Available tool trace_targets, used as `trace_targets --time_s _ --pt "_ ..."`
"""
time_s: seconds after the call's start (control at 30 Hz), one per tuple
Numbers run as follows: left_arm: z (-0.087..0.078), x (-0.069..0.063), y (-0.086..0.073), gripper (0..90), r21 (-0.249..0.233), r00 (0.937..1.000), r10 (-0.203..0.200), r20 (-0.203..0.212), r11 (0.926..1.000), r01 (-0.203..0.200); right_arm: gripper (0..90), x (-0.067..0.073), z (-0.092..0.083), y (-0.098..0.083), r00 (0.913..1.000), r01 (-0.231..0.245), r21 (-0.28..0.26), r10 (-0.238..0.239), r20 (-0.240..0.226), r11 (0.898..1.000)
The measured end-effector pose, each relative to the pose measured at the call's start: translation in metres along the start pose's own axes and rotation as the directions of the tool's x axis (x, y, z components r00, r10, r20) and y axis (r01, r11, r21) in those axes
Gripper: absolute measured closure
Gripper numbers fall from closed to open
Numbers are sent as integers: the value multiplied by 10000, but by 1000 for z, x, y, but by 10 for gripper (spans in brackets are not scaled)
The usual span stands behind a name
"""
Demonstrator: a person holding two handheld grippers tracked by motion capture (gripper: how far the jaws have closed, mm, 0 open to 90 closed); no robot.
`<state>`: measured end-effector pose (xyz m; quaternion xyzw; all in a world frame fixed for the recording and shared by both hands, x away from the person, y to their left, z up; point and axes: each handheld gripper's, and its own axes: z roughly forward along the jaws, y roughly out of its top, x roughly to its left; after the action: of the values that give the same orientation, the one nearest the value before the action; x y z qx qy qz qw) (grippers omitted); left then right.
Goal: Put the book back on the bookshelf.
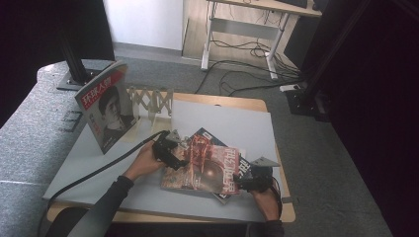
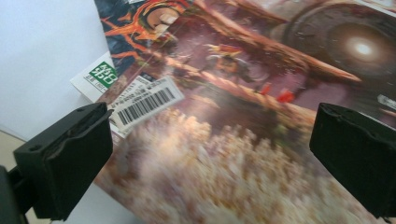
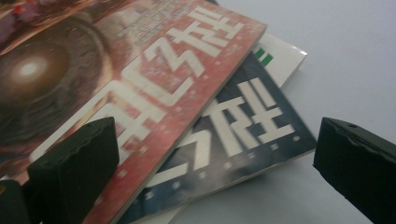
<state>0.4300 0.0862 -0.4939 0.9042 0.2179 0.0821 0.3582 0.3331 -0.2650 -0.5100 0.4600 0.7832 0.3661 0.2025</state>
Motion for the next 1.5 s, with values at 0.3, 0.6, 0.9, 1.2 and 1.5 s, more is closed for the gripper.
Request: trace_targets --time_s 0.3,0.6,0.9,1.2,1.5 --pt "12 8 3 0 -129 9998 -186 -115 9997 185 3 14 -8 -8 9992 215 31 -214 -338 9998" --pt "19 16 8 0 -195 9993 -312 -201 9993 308 4 27 -18 -15 9972 427 120 -419 -619 9990" --pt "22 19 7 0 -284 9976 -694 -44 9972 693 7 30 -21 -18 9944 592 170 -575 -887 9981" --pt "21 18 5 0 -420 9972 -738 -125 9964 732 20 32 -22 -21 9893 974 436 -920 -1135 9943" --pt "19 13 6 0 -111 9957 -891 -234 9960 888 0 29 -22 -21 9919 892 495 -842 -953 9948"
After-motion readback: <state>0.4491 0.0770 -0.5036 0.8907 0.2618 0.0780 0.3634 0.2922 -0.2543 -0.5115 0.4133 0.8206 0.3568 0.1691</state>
